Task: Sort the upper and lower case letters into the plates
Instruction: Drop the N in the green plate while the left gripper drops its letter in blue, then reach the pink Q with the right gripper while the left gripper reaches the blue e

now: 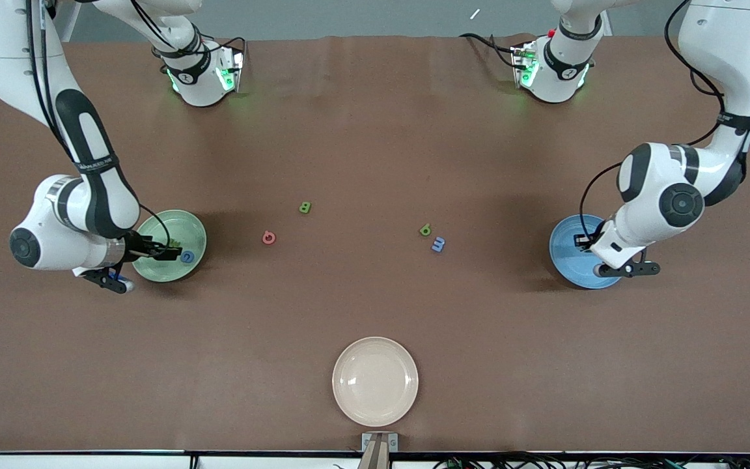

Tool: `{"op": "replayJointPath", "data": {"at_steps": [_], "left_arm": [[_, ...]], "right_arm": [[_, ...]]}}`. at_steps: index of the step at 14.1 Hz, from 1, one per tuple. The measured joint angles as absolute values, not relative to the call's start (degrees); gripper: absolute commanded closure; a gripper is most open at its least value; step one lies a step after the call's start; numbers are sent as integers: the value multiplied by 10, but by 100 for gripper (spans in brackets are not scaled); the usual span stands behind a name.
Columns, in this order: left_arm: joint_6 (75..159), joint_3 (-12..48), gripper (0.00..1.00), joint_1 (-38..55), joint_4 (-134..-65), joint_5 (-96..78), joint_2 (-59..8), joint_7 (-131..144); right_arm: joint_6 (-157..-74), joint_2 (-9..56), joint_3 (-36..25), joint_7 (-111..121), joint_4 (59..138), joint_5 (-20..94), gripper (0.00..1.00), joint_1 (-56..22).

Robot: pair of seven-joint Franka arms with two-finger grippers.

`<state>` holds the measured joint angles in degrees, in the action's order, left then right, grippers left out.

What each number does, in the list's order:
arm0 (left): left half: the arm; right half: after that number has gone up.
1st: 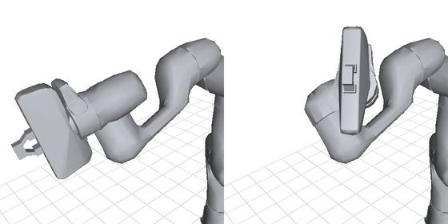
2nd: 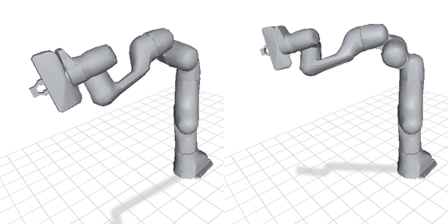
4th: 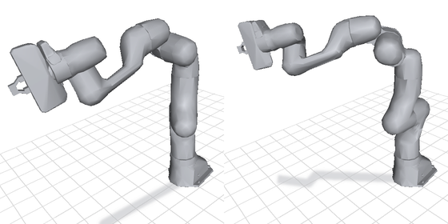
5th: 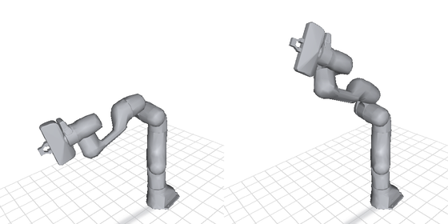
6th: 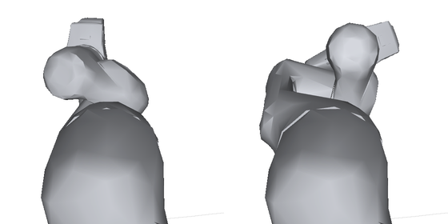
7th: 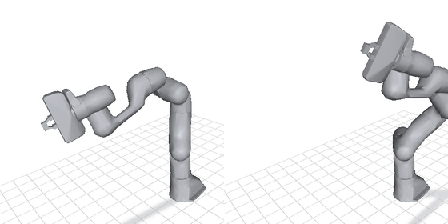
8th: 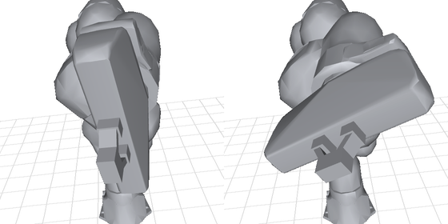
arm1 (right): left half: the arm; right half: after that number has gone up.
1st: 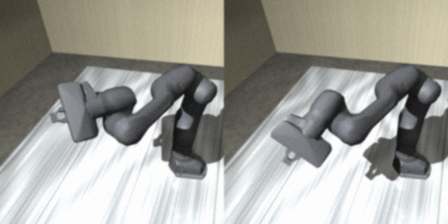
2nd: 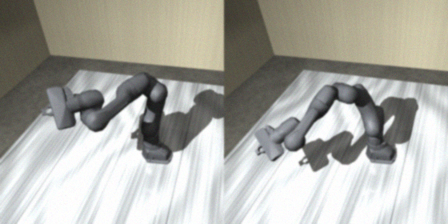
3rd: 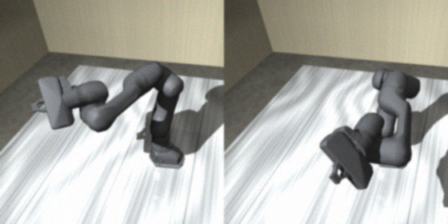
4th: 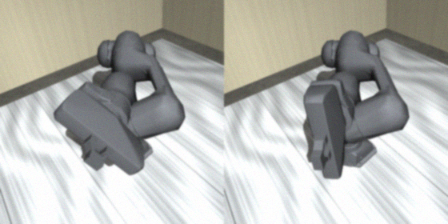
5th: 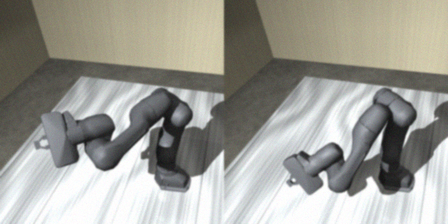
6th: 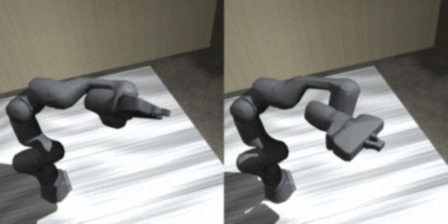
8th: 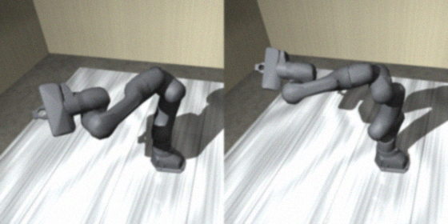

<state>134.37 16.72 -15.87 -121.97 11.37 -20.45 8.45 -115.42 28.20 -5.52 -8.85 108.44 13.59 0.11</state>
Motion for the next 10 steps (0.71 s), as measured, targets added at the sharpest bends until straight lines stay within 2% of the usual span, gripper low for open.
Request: {"op": "replayJointPath", "data": {"at_steps": [4,7,10], "left_arm": [[1366,167,89,-184,-1228,128,-219,40],[1373,167,89,-204,-1229,168,-237,38],[1380,167,88,-210,-1229,169,-246,34]], "right_arm": [[-1076,255,-47,-213,1041,136,0,-37],[-1028,200,-45,-320,1024,136,0,-100],[-1012,154,-45,-398,1036,136,0,-129]]}}
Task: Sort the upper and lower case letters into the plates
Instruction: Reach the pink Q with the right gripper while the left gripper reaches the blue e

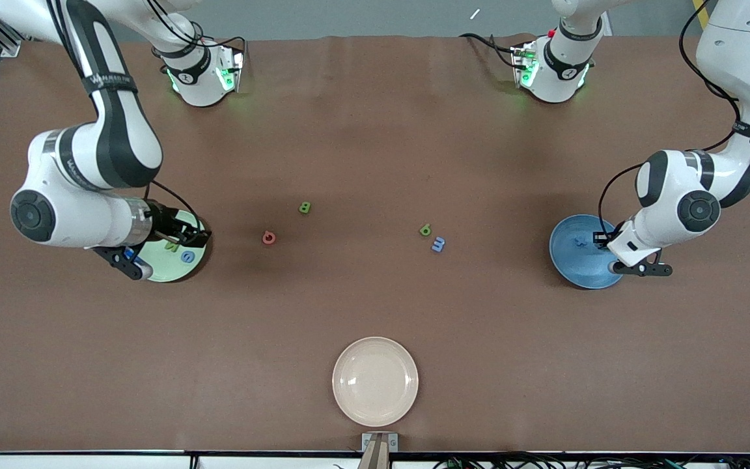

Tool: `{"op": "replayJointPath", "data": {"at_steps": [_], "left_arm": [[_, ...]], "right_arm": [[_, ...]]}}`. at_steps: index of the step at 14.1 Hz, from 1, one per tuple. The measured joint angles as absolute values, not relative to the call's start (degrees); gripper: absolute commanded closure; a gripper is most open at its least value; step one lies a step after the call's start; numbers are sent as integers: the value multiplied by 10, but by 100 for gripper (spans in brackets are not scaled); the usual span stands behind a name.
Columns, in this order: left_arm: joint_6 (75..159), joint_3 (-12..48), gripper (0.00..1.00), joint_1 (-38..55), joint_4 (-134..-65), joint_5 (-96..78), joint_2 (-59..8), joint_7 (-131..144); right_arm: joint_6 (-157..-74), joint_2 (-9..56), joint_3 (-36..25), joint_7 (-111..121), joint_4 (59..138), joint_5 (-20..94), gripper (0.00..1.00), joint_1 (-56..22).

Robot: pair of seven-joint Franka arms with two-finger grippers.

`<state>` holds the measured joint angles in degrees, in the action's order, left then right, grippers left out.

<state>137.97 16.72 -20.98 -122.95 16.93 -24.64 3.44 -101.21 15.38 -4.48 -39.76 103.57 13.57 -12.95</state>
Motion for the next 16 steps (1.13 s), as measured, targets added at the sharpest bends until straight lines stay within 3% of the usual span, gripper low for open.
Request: {"op": "replayJointPath", "data": {"at_steps": [2,6,7,8,10,11,13,16], "left_arm": [[1385,168,87,-210,-1230,169,-251,34],[1390,168,84,-210,-1230,169,-256,34],[1390,168,79,-210,-1230,169,-256,34],[1391,168,62,-210,-1230,169,-256,34],[1392,169,19,-210,-1229,169,-256,34],[1392,169,10,-210,-1228,169,-255,34],[1391,175,1,-210,-1225,169,-252,34],[1358,203,1,-210,-1213,169,-237,47]], "right_arm": [[-1037,151,-45,-430,1052,136,0,-149],[-1170,158,-44,-502,1136,136,0,-214],[-1204,159,-44,-516,1158,136,0,-229],[-1236,160,-44,-528,1176,136,0,-243],[-1285,166,-44,-543,1202,135,0,-264],[-1313,171,-44,-548,1214,135,0,-271],[-1378,191,-44,-550,1239,135,0,-283],[-1462,239,-44,-563,1257,135,3,-300]]}}
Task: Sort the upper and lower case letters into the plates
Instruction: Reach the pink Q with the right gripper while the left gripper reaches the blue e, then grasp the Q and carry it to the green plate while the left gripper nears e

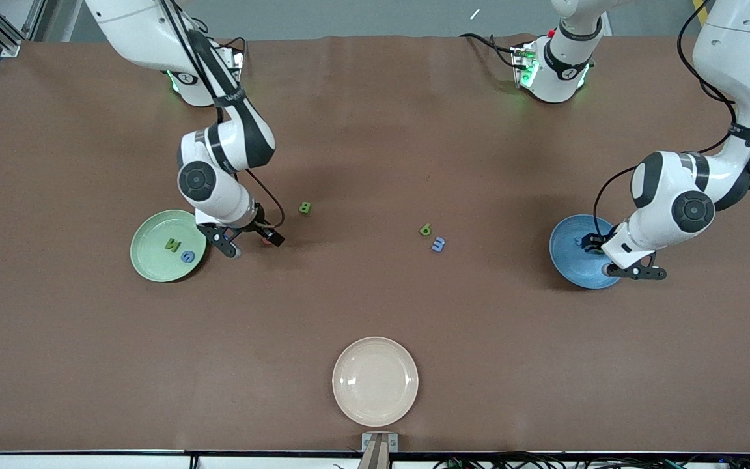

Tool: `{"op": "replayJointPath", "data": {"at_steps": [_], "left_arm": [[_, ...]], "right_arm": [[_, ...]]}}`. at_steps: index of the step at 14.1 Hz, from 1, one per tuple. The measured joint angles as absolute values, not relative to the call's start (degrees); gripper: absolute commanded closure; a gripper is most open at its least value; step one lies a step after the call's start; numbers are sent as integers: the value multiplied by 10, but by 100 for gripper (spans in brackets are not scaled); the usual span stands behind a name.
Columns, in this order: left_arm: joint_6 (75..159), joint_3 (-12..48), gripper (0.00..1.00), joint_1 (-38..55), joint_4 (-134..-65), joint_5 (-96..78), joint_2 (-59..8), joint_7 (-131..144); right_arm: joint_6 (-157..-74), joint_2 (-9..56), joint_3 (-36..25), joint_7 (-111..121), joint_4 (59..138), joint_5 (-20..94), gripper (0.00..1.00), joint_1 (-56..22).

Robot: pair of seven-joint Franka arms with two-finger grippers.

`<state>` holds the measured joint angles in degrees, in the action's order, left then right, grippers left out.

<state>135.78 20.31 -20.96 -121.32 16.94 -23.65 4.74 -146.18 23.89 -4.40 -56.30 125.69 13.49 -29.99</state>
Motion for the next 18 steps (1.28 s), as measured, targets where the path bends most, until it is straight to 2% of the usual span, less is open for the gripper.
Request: {"op": "replayJointPath", "data": {"at_steps": [4,7,9,18], "left_arm": [[1297,270,1,-209,-1185,169,-219,164],[1292,319,1,-200,-1173,169,-219,293],[1292,330,1,-174,-1165,169,-222,346],[1292,331,1,-35,-1091,189,-303,569]], "right_arm": [[-1498,270,-45,-578,1255,135,14,-314],[-1496,268,-46,-579,1254,135,24,-314],[-1495,266,-46,-579,1253,135,29,-314],[-1494,264,-47,-579,1253,129,29,-314]]}}
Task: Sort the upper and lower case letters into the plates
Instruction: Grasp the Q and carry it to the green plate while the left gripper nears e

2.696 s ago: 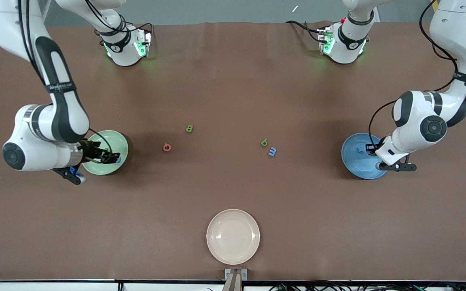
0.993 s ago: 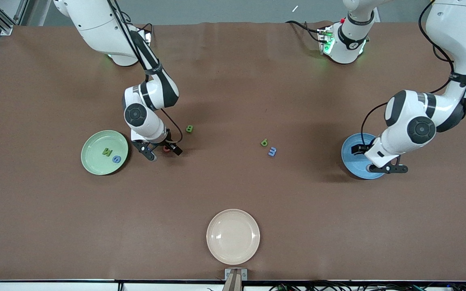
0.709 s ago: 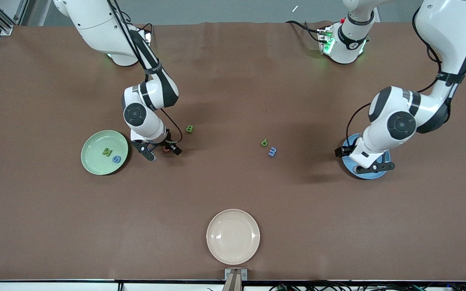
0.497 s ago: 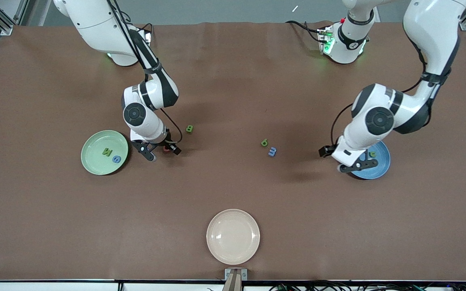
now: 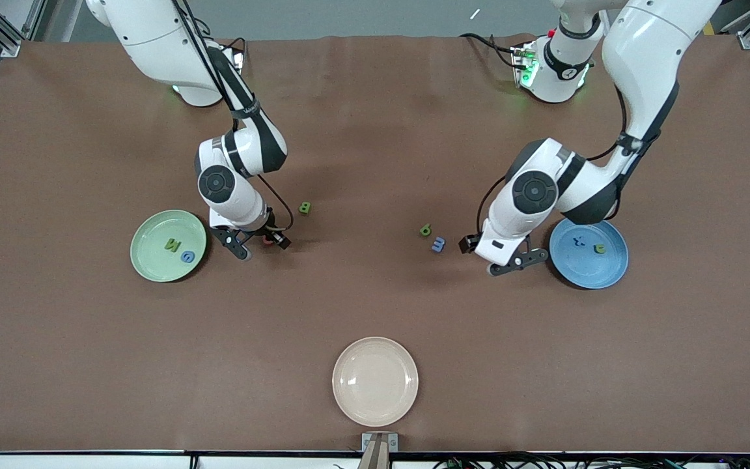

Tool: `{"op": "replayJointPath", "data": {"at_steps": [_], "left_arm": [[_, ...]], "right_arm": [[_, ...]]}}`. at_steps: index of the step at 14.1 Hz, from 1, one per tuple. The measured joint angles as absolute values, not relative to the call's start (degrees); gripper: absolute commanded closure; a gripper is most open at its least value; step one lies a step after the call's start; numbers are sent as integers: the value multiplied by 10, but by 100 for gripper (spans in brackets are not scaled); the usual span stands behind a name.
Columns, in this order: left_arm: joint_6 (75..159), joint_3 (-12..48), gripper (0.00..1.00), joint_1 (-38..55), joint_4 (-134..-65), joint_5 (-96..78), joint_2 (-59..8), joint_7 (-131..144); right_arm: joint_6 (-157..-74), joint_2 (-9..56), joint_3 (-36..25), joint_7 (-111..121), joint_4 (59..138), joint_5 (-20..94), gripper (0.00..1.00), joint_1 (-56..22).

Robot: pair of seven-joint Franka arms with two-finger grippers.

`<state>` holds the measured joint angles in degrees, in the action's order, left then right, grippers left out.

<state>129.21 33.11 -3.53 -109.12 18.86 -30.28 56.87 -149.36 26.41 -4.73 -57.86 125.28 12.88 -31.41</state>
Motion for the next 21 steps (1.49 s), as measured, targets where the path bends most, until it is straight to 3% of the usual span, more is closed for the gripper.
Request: {"op": "replayJointPath", "data": {"at_steps": [6,9,13,15,19,21], "left_arm": [[1294,331,1,13,-1047,291,-355,595],[1295,331,8,22,-1039,302,-367,590],[1321,331,9,25,-1038,302,-390,508],[1325,331,9,31,-1038,302,-402,451],[1327,331,21,34,-1036,302,-413,369],[1332,331,21,35,-1036,302,-415,353]], "right_arm": [[-1489,264,-59,-579,1251,89,29,-314],[-1489,264,-59,-579,1251,88,39,-314],[-1487,263,-60,-597,1250,88,46,-314],[-1487,263,-60,-601,1250,88,61,-314],[-1475,257,-63,-603,1251,88,92,-314],[-1474,257,-63,-603,1250,88,96,-314]]}}
